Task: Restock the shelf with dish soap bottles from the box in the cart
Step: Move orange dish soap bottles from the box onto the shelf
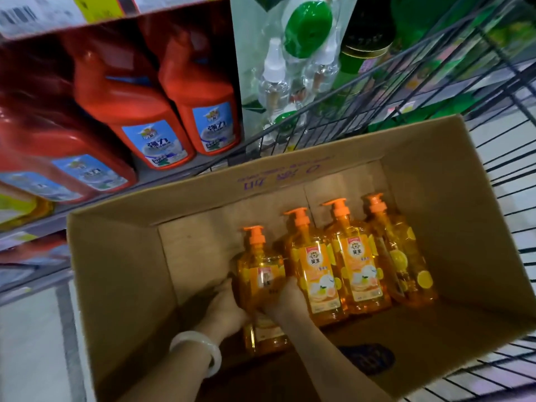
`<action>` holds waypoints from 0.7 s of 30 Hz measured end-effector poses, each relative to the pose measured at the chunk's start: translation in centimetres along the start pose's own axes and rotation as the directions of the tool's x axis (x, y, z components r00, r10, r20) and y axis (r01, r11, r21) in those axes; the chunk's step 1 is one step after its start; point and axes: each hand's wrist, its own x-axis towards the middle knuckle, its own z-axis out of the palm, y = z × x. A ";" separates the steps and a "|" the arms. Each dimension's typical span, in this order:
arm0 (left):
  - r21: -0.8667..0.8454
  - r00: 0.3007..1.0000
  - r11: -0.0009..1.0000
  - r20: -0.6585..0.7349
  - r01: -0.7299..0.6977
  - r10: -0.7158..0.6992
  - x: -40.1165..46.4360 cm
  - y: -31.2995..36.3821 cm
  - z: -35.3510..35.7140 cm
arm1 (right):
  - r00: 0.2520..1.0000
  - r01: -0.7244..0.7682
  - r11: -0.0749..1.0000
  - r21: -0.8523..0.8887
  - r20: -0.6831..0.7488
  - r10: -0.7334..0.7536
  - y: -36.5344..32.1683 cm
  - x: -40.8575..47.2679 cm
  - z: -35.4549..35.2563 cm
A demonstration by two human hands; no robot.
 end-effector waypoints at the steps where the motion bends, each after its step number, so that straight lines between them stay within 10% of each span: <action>1: -0.010 1.000 1.000 0.002 0.013 -0.013 0.2 -0.2 0.0 | 1.000 0.025 1.000 -0.019 -0.005 -0.025 0.3 0.1 -0.4; 12: -0.032 0.995 0.997 0.080 0.069 -0.067 1.1 -1.2 0.1 | 0.944 -0.001 0.978 0.208 0.322 -0.068 1.4 1.0 -0.4; 21: -0.081 0.998 0.994 -0.012 -0.066 0.065 -3.4 0.7 -1.7 | 0.955 0.163 0.950 0.267 0.199 -0.220 0.4 -2.1 -1.7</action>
